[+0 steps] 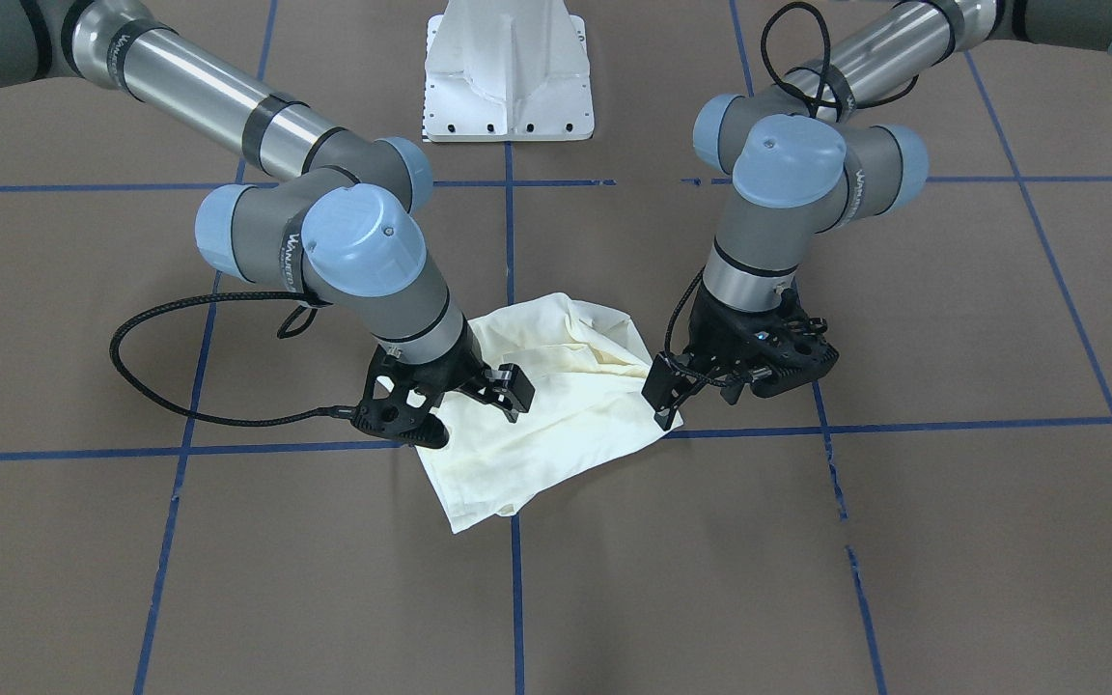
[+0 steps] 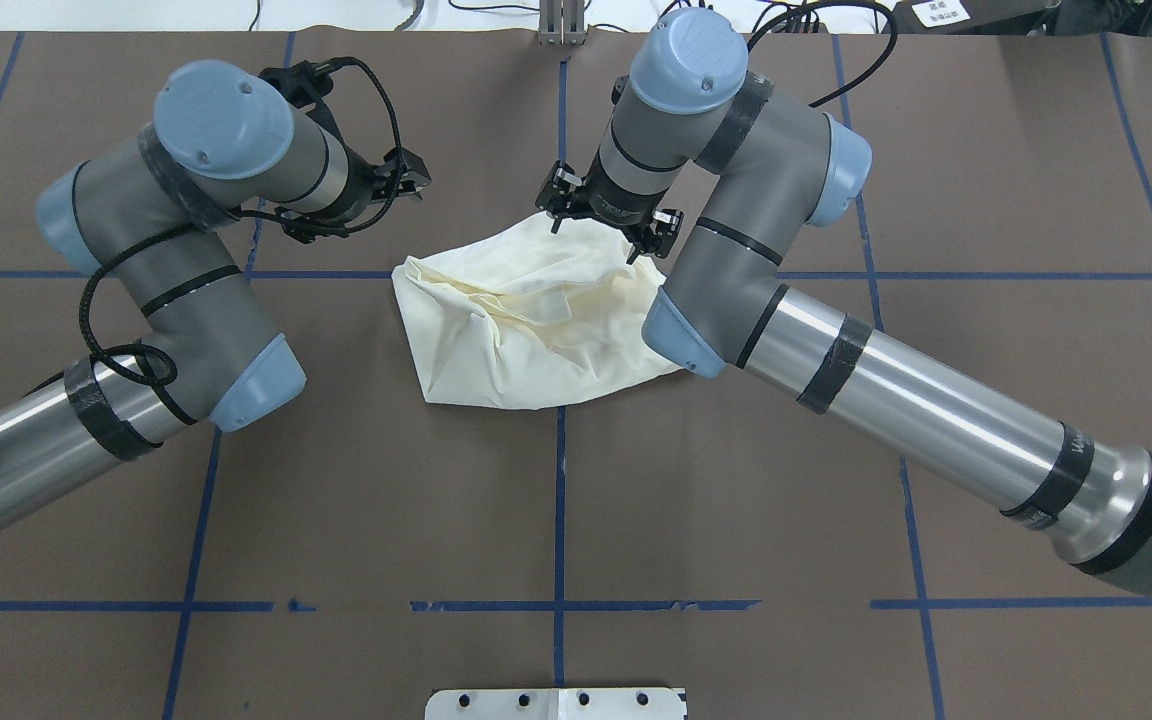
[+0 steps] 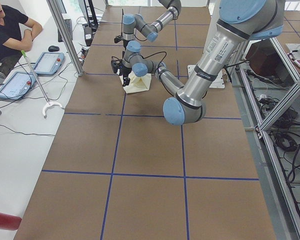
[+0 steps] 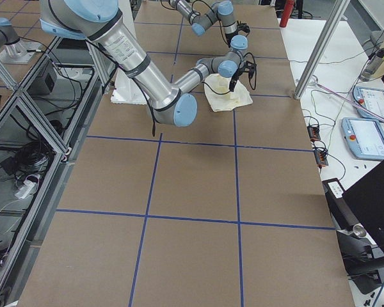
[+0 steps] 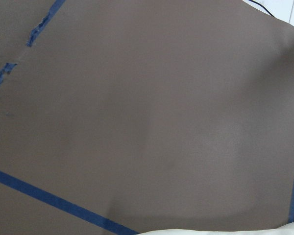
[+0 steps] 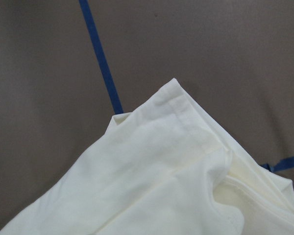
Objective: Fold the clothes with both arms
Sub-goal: 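Release the shirt with the left gripper and raise it while the right gripper holds, then release and withdraw the right gripper while the left gripper moves to the shirt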
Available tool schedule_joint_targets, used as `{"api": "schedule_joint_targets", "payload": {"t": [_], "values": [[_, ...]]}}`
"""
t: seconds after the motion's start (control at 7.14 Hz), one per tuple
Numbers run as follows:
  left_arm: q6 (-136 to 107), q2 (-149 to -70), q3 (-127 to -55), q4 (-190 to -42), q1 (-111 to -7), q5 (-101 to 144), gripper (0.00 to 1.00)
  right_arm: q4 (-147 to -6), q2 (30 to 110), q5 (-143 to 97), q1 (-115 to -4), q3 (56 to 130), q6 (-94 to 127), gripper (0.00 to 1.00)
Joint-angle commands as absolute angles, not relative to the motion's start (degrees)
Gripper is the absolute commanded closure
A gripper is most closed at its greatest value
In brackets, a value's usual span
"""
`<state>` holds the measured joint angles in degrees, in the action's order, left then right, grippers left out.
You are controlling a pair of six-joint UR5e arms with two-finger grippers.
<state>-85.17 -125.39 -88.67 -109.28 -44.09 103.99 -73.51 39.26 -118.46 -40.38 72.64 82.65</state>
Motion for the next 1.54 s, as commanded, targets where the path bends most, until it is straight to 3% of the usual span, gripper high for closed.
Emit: {"api": "schedule_joint_targets", "payload": {"t": [0.0,0.7,1.4], "values": [[-82.27,-124.20,-88.94,-109.34,-46.14,106.08,0.00,-85.63,39.11,-116.47,-36.32,78.02,76.58,0.00],[-82.35,-123.93,-89.82,-109.34,-46.41,106.08,0.00,-91.05,38.50,-109.79,-31.38,76.30,68.13,0.00],[-82.79,-123.58,-90.96,-109.07,-46.41,106.08,0.00,-89.83,30.00,-106.96,-36.11,62.53,60.48,0.00]]}}
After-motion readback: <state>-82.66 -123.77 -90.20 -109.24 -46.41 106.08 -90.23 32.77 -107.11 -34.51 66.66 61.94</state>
